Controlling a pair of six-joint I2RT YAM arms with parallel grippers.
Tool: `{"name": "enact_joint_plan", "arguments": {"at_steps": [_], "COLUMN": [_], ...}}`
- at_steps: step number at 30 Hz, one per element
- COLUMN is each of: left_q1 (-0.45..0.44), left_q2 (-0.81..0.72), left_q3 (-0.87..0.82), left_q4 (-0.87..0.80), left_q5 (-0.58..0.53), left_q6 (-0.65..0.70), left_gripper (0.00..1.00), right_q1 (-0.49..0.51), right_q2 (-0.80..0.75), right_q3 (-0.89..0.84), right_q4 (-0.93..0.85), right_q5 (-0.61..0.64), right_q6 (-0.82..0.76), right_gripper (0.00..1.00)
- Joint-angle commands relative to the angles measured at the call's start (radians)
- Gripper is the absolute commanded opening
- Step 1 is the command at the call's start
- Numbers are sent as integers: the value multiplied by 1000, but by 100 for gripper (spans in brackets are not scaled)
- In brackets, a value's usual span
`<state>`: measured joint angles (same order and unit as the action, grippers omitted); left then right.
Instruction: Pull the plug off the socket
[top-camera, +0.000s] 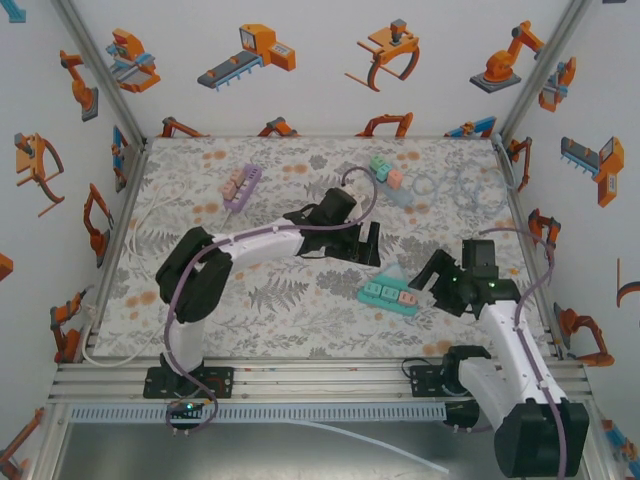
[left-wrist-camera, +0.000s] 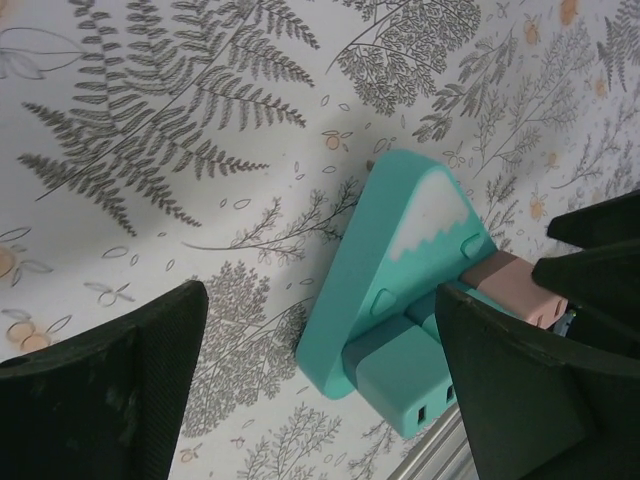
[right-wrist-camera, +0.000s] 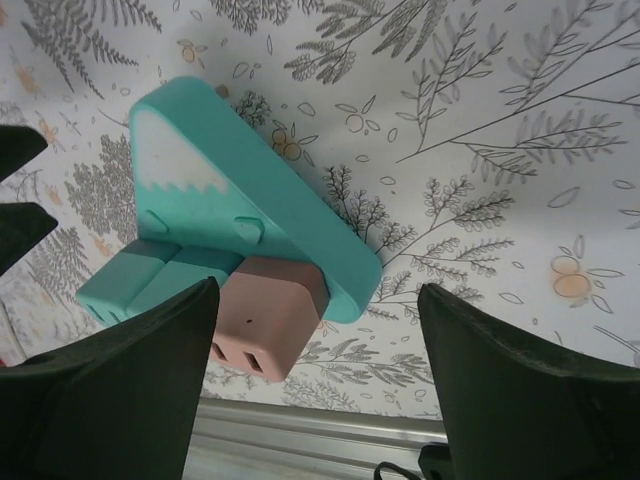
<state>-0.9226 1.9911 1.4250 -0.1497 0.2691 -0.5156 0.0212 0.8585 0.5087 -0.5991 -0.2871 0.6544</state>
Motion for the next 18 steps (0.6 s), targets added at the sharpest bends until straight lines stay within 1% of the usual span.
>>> {"name": "enact_joint_plan", "arguments": {"at_steps": [1,6,10,12,14,16,18], "left_q1": [-7,-10,-8,-7,-6,-2,5], "left_q2": [29,47,52,46,33,19,-4], "left_q3": [54,27,19,5,-11,-26,-54], "left_q4": [1,7,-5,-6,-19,-47,-66], "left_q5": [83,96,146,162,164,139,104], "left_q6": [8,-22,-36,-43,-43,-43,-44], "left_gripper": [84,74,71,70,68,67,66], "right_q1": [2,11,43,75,116,163,208], "right_q2": [15,78,130,152,175,207,246], "right_q3": [-44,-68,-72,-63,-52,-36,-20], "right_q4": [110,197,254,272,293,318,349], "right_q5": [-127,-187,-217,-214,-195,-177,-172], "right_q6": [2,9,7,-2,-4,-5,-11], "right_gripper": [69,61,57,56,52,48,47]}}
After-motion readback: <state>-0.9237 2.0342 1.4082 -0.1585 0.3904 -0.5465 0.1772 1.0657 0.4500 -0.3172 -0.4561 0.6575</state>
